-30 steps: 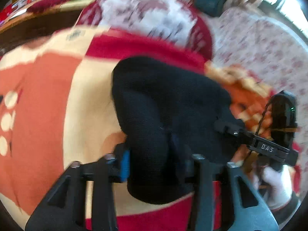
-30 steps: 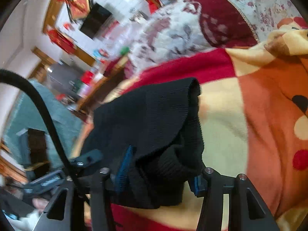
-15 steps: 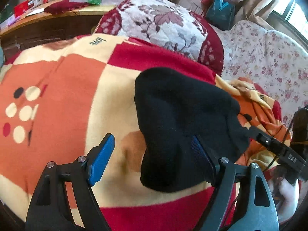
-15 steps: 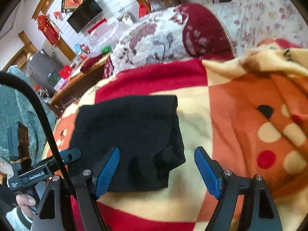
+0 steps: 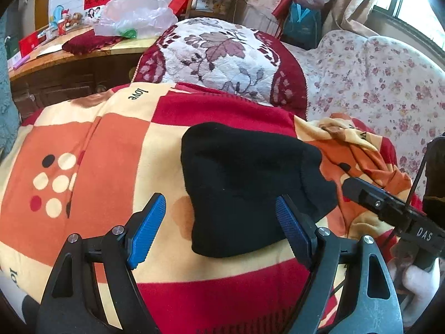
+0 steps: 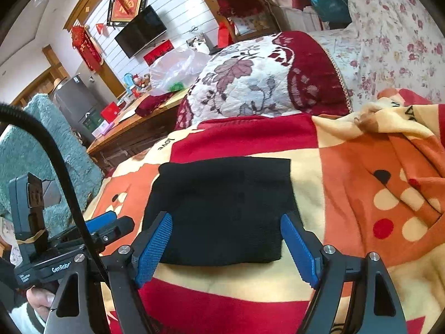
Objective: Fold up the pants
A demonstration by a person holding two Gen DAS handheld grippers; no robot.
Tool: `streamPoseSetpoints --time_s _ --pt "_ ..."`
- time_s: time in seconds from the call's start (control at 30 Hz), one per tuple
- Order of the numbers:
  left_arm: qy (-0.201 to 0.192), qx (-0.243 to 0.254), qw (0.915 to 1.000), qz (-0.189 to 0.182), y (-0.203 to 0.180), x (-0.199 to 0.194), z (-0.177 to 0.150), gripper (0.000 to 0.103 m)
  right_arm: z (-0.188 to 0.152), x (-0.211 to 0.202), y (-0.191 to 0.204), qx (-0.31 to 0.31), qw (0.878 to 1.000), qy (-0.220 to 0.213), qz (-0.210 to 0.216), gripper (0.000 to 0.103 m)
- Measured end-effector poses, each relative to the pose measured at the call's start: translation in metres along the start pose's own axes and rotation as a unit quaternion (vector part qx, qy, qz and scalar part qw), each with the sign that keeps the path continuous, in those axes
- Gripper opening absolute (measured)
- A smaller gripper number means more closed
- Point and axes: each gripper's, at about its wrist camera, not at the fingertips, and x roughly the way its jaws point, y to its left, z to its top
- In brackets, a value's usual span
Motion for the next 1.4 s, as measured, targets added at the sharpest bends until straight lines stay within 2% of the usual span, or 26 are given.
streamPoseSetpoints --time_s 0.33,0.6,0.73,1.4 --pt "-0.026 0.022 0.9993 0.014 -0.020 -0.019 0.001 0.082 0.002 -0.012 0.021 -0.023 1.000 -0.018 -0.008 0.079" --pt "-0.048 0.030 0.9979 0.032 -0.030 -0.037 -0.005 0.082 -0.002 -0.032 0.032 -0.029 0.998 -0.048 -0.021 0.079" --pt "-0.054 0.044 0.9964 0.048 -0.036 -0.044 -0.013 0.082 -0.008 -0.035 0.038 -0.035 0.998 -0.046 -0.025 0.079" --pt "-0.067 0.036 0.9955 0.057 -0.037 -0.067 -0.027 0.082 -0.024 -0.061 0.047 -0.044 0.997 -0.054 -0.036 0.080"
